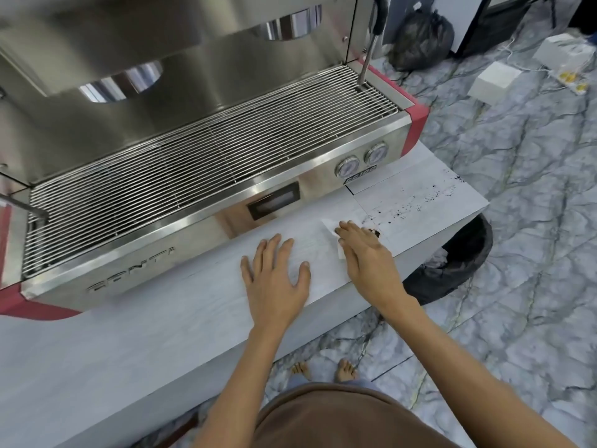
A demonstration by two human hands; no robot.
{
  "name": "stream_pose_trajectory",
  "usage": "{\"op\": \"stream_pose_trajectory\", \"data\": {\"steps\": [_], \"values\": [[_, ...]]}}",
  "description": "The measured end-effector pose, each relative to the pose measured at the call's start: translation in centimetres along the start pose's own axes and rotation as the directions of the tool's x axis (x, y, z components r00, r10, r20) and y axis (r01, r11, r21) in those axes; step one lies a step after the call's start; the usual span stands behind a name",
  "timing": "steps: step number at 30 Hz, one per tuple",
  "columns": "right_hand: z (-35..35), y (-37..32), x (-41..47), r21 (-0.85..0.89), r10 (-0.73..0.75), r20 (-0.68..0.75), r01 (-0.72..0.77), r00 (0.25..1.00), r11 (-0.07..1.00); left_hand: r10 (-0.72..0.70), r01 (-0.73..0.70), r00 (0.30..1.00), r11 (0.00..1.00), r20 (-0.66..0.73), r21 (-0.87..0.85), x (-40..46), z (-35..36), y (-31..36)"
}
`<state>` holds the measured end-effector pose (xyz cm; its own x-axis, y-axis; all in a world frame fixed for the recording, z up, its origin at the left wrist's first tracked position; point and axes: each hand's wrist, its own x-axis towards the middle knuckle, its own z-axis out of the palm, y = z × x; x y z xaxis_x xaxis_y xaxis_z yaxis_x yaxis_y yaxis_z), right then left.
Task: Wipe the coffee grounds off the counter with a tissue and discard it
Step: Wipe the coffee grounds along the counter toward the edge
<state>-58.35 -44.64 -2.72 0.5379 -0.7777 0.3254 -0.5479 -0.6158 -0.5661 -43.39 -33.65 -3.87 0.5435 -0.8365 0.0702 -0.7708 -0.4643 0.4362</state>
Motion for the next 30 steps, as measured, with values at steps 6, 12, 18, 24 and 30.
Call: {"op": "stream_pose_trajectory", "data": {"steps": [6, 12, 18, 24, 30], "values": [[2.0, -1.4, -2.3, -0.021, -0.105, 0.133, 0.108, 0.986, 0.994, 0.019, -0.019, 1.000, 1.000, -0.017, -0.007, 0.1, 0.2, -0.3], [2.8, -1.7, -1.7, -0.121, -0.062, 0.105, 0.075, 0.993, 0.990, 0.036, -0.036, 0.999, 0.999, 0.004, 0.004, 0.0, 0.2, -0.7], [3.0, -0.5, -2.0, -0.198, -0.103, 0.141, 0.130, 0.985, 0.971, 0.043, -0.043, 0.999, 0.999, 0.013, 0.015, 0.1, 0.3, -0.7], [2.0, 1.1, -0.8, -0.210, -0.087, 0.183, 0.126, 0.979, 0.970, 0.036, -0.037, 0.999, 0.999, 0.020, 0.023, 0.1, 0.3, -0.9], [1.1, 3.1, 0.4, -0.197, -0.065, 0.200, 0.105, 0.978, 0.975, 0.036, -0.036, 0.999, 0.999, 0.033, 0.006, 0.1, 0.1, -0.8]]}}
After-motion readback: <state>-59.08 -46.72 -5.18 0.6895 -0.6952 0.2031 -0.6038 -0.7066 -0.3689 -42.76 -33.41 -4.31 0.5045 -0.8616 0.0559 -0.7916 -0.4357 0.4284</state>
